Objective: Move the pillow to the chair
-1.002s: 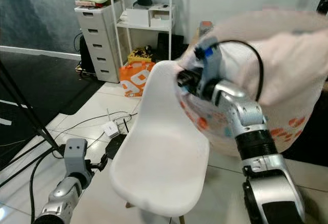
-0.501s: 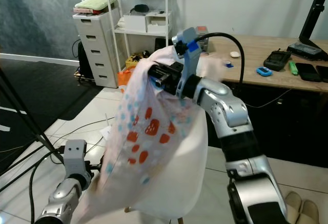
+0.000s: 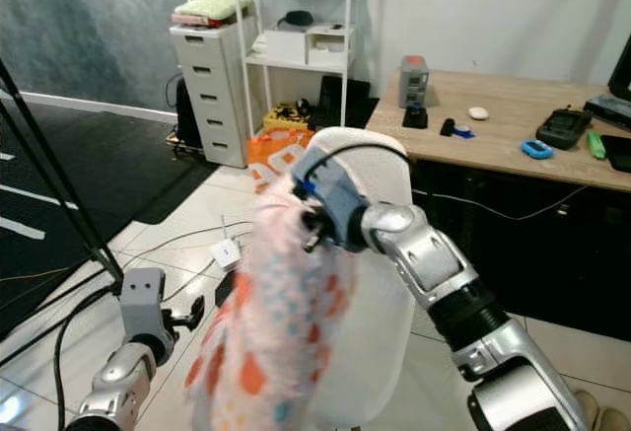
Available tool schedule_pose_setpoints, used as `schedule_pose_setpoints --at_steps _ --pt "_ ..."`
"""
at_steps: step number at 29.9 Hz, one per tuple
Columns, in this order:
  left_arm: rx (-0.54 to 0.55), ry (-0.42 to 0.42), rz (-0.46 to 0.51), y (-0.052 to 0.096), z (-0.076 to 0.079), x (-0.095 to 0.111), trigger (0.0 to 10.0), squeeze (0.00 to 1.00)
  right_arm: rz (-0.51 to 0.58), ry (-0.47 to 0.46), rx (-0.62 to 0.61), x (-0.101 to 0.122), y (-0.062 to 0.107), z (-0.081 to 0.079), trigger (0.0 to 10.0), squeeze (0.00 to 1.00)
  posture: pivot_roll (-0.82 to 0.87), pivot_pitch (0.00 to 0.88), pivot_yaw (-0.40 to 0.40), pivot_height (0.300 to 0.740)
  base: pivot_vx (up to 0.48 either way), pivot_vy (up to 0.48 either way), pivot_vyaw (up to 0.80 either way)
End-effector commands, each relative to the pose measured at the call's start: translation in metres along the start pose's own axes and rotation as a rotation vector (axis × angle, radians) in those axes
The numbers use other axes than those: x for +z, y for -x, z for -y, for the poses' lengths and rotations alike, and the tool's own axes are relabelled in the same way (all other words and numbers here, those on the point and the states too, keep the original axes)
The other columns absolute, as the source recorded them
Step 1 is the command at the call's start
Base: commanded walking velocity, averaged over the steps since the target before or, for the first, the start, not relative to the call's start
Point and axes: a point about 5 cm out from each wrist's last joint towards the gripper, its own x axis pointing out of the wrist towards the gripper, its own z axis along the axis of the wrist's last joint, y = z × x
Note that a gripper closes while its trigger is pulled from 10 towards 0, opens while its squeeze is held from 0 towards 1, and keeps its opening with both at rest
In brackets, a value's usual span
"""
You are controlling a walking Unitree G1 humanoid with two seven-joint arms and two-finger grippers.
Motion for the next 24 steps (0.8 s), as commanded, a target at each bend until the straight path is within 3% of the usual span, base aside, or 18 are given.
schedule_pose_setpoints --at_steps 1,2,4,5,6,7,10,15,21,24 --pt "-0.002 -0.006 -0.017 0.001 -0.002 -0.003 10.0 0.00 -0.041 0.012 -0.061 -0.005 0.000 0.007 10.0 0.00 -0.18 0.023 -0.030 0.740 0.000 0.000 0.00" --pt "-0.002 -0.006 -0.017 0.002 -0.002 -0.003 10.0 0.00 -0.074 0.003 -0.190 -0.010 0.004 0.026 10.0 0.00 -0.18 0.024 -0.028 0.740 0.000 0.000 0.00" --pt "-0.002 -0.006 -0.017 0.002 -0.002 -0.003 10.0 0.00 -0.074 0.003 -0.190 -0.010 0.004 0.026 10.0 0.00 -0.18 0.024 -0.028 0.740 0.000 0.000 0.00" --pt "-0.001 -0.006 -0.018 0.002 -0.002 -0.004 10.0 0.00 -0.093 -0.008 -0.297 -0.012 0.010 0.042 10.0 0.00 -0.18 0.024 -0.027 0.740 0.000 0.000 0.00" --pt "-0.001 -0.006 -0.018 0.002 -0.002 -0.004 10.0 0.00 -0.093 -0.008 -0.297 -0.012 0.010 0.042 10.0 0.00 -0.18 0.024 -0.027 0.740 0.000 0.000 0.00" --pt "0.000 -0.006 -0.019 0.002 -0.003 -0.004 10.0 0.00 -0.088 -0.028 -0.389 -0.010 0.017 0.055 10.0 0.00 -0.18 0.025 -0.026 0.735 0.000 0.000 0.00" --pt "0.000 -0.007 -0.020 0.002 -0.004 -0.004 10.0 0.00 -0.084 -0.031 -0.489 -0.008 0.026 0.069 10.0 0.00 -0.18 0.025 -0.024 0.725 0.000 0.000 0.00" --pt "-0.002 -0.007 -0.021 0.002 -0.003 -0.004 10.0 0.00 -0.135 0.007 -0.522 -0.015 0.028 0.072 10.0 0.00 -0.18 0.025 -0.022 0.710 0.000 0.000 0.00" --pt "-0.007 -0.005 -0.020 0.001 -0.002 -0.003 10.0 0.00 -0.278 0.092 -0.399 -0.038 0.014 0.052 10.0 0.00 -0.17 0.025 -0.023 0.690 0.000 0.000 0.00" --pt "-0.007 0.003 -0.016 0.001 -0.002 -0.002 10.0 0.00 -0.352 0.197 -0.330 -0.049 0.010 0.043 10.0 0.00 -0.18 0.022 -0.027 0.675 0.000 0.000 0.00"
